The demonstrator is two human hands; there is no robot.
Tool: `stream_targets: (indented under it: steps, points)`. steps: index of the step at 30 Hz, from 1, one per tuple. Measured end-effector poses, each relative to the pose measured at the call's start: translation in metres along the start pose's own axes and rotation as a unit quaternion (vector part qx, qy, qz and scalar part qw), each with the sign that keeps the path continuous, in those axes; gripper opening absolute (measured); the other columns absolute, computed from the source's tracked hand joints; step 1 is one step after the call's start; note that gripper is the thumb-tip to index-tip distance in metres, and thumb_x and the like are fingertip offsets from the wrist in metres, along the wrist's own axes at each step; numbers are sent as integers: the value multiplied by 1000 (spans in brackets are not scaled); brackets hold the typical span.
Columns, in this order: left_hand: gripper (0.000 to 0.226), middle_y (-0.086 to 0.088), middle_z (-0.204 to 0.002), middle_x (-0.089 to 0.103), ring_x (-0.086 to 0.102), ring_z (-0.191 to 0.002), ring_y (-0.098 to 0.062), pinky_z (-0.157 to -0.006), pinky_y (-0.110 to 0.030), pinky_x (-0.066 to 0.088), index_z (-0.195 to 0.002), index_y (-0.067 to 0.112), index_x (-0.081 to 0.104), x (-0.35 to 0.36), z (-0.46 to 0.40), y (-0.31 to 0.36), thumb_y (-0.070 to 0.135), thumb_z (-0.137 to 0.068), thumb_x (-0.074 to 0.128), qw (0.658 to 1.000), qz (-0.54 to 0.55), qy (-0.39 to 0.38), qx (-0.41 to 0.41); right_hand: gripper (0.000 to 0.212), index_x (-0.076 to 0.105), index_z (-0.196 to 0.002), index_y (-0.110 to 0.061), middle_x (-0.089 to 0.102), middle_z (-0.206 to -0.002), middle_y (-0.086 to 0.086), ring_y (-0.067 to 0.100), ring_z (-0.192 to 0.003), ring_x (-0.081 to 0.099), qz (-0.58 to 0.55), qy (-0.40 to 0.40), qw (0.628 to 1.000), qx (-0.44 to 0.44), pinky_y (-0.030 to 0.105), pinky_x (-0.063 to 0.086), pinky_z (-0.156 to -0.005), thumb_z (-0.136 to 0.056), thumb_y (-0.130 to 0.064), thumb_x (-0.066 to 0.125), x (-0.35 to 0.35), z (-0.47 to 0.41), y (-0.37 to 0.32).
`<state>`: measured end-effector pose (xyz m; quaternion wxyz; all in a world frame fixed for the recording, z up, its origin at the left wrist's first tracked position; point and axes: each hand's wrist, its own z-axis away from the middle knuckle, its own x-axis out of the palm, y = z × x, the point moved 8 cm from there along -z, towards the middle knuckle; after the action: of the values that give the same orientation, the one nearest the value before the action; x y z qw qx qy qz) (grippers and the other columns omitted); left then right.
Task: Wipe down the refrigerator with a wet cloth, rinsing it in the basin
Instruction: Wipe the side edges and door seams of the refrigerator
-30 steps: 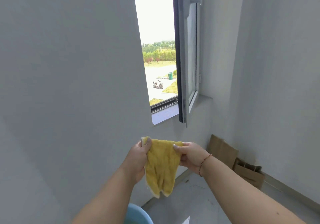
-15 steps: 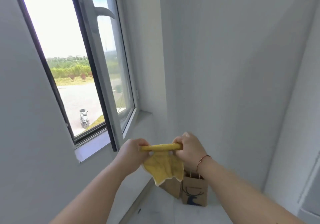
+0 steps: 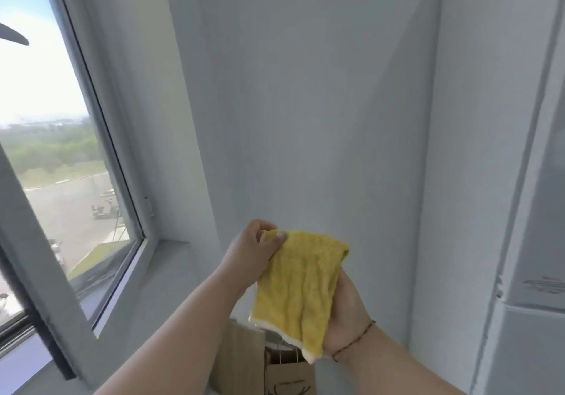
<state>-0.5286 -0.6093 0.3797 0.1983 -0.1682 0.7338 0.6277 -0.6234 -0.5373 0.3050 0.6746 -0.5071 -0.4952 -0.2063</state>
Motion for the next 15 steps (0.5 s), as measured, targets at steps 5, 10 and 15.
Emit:
stream_targets:
  steps: [5, 10, 15]
  points:
    - [15, 11, -109, 59, 57, -102, -6, -86, -24, 44, -107, 28, 61, 16, -18, 50, 30, -93, 59, 985, 71, 93, 125, 56, 53, -135, -11, 55, -132, 17, 40, -113, 56, -78, 43, 993, -77, 54, 48, -93, -87, -38, 62, -32, -13, -46]
    - [9, -9, -73, 61, 57, -59, -19, -56, -30, 49, -95, 3, 63, 81, -30, 89, 7, -95, 55, 922, 342, -144, 108, 41, 58, -120, -10, 54, -124, 11, 31, -121, 48, -51, 90, 976, -194, 48, 32, -110, -89, -35, 59, -37, -20, -99]
    - [12, -9, -77, 60, 55, -55, -17, -48, -26, 43, -97, 1, 62, 127, -75, 89, 6, -97, 52, 902, 333, -264, 80, 33, 59, -100, -5, 51, -85, 11, 25, -83, 50, -44, 97, 943, -315, 37, 32, -102, -86, -34, 60, -44, -29, -153]
